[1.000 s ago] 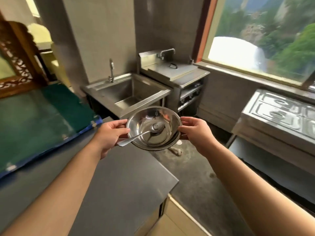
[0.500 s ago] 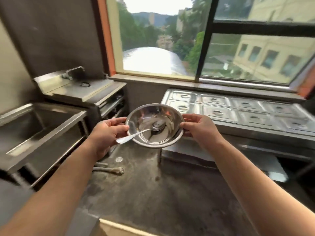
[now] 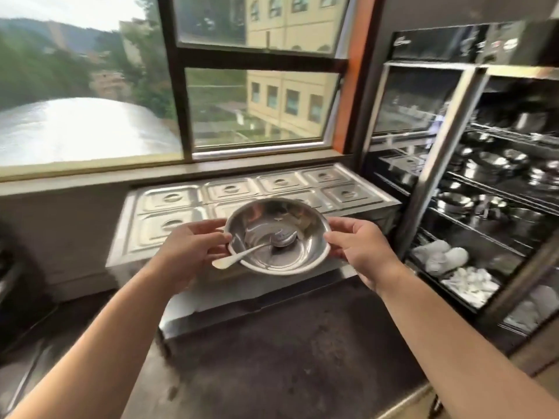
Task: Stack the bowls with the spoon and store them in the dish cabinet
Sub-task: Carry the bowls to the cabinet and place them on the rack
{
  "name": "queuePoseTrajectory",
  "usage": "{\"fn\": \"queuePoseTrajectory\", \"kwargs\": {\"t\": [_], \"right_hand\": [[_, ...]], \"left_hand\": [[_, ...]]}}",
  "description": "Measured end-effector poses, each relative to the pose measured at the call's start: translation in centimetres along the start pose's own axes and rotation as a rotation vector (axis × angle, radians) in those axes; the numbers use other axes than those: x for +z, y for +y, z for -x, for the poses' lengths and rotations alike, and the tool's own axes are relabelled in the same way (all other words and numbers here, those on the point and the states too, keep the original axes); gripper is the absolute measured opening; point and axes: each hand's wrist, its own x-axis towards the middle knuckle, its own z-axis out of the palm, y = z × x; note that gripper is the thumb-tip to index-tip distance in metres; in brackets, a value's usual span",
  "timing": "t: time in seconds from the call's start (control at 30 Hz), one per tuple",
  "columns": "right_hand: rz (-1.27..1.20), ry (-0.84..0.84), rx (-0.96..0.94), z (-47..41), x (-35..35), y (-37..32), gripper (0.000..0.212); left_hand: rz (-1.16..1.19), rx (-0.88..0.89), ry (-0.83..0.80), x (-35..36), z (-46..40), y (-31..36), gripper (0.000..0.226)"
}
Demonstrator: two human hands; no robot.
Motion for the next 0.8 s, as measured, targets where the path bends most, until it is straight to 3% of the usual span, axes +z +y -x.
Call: {"fn": "queuePoseTrajectory", "kwargs": {"t": [0.33,0.8], "right_hand": [[-0.04,0.428,0.015,-10.1,-7.4,-1.1,0.026],[-0.033,0.778,0.042,-16.7,-19.8,1.0,0.03]], "left_hand": [[0.014,-0.02,-0.451,10.8,-20.5,2.5,0.029],[-0.043,-0.043,-0.767,29.3,-33.4,3.0,0.027]]}}
